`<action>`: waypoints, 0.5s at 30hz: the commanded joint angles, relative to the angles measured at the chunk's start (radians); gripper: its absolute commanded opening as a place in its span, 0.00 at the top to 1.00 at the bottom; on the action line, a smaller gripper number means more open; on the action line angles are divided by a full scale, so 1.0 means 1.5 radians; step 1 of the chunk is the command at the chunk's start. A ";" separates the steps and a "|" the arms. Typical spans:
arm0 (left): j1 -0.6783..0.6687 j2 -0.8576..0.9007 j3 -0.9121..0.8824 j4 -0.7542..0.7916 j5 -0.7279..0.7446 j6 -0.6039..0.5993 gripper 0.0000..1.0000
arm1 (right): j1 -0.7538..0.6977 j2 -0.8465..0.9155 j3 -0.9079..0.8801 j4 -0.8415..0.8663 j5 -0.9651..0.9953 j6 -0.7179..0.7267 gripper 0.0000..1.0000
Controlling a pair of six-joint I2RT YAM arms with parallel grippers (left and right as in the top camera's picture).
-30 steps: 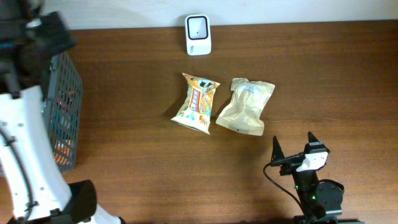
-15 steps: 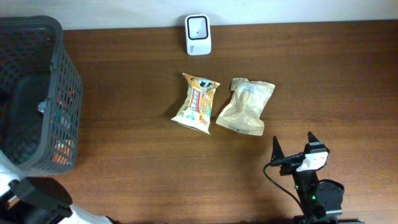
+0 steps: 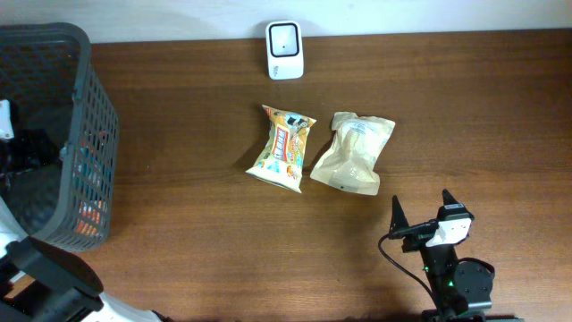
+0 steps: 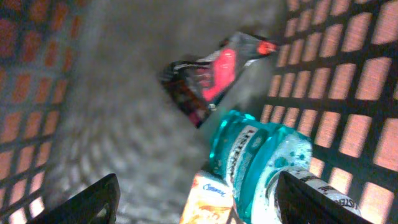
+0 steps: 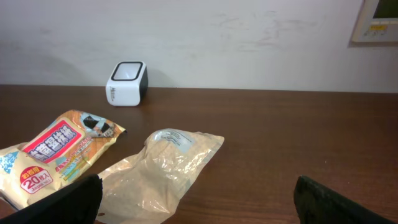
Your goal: Scan the item barcode
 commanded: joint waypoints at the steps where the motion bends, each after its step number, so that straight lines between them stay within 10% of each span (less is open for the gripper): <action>1: 0.002 0.005 -0.013 0.004 0.053 0.043 0.18 | -0.003 -0.005 -0.006 0.000 0.008 0.003 0.02; 15: 0.035 0.004 0.091 0.017 0.143 -0.014 0.16 | -0.003 -0.005 -0.006 0.000 0.008 0.003 0.02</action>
